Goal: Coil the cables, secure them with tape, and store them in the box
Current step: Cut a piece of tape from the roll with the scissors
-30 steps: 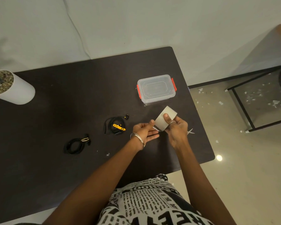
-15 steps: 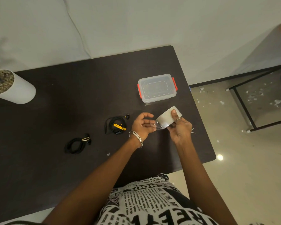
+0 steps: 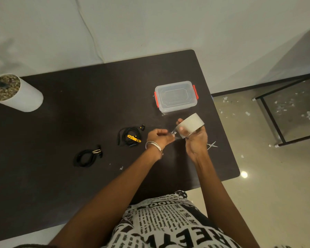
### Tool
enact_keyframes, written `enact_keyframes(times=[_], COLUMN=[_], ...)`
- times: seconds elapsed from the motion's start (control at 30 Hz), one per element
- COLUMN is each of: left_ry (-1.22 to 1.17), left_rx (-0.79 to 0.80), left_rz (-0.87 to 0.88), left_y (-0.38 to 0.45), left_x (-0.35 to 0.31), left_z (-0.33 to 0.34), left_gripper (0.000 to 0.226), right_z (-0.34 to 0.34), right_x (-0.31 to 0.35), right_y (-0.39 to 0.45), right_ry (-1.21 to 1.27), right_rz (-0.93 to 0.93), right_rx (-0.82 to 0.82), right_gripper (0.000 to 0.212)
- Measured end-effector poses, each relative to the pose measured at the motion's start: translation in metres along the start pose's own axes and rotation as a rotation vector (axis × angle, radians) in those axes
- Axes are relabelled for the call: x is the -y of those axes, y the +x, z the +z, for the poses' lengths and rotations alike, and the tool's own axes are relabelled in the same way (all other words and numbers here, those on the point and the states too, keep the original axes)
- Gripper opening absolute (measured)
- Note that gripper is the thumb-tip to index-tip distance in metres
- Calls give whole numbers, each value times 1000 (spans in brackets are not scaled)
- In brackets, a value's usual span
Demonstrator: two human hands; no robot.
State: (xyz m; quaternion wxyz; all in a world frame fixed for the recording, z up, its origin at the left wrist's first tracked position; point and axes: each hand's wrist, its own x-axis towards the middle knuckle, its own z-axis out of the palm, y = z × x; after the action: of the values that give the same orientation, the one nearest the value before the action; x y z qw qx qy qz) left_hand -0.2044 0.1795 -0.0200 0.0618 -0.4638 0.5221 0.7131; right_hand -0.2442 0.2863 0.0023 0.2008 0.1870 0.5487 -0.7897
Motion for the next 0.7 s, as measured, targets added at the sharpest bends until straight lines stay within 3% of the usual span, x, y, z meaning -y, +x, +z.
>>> enact_keyframes(times=[0.13, 0.3, 0.5, 0.63, 0.7], left_ry=[6, -74, -56, 19, 69], left_rx=[132, 143, 142, 157, 200], left_rz=[-95, -127, -124, -87, -55], left_y=[0, 2, 1, 1, 0], left_x=[-10, -16, -23, -27, -32], left_z=[3, -3, -6, -14, -23], left_gripper=[10, 9, 7, 2, 12], right_z=[-17, -40, -42, -36, -32], right_x=[-14, -18, -25, -24, -26], right_y=[9, 20, 23, 23, 22], right_ry=[-344, -865, -1285, -1461, -1569], right_rz=[-44, -1, -69, -105, -136], right_rx=[207, 393, 353, 344, 360], right_gripper=[88, 110, 59, 46, 44])
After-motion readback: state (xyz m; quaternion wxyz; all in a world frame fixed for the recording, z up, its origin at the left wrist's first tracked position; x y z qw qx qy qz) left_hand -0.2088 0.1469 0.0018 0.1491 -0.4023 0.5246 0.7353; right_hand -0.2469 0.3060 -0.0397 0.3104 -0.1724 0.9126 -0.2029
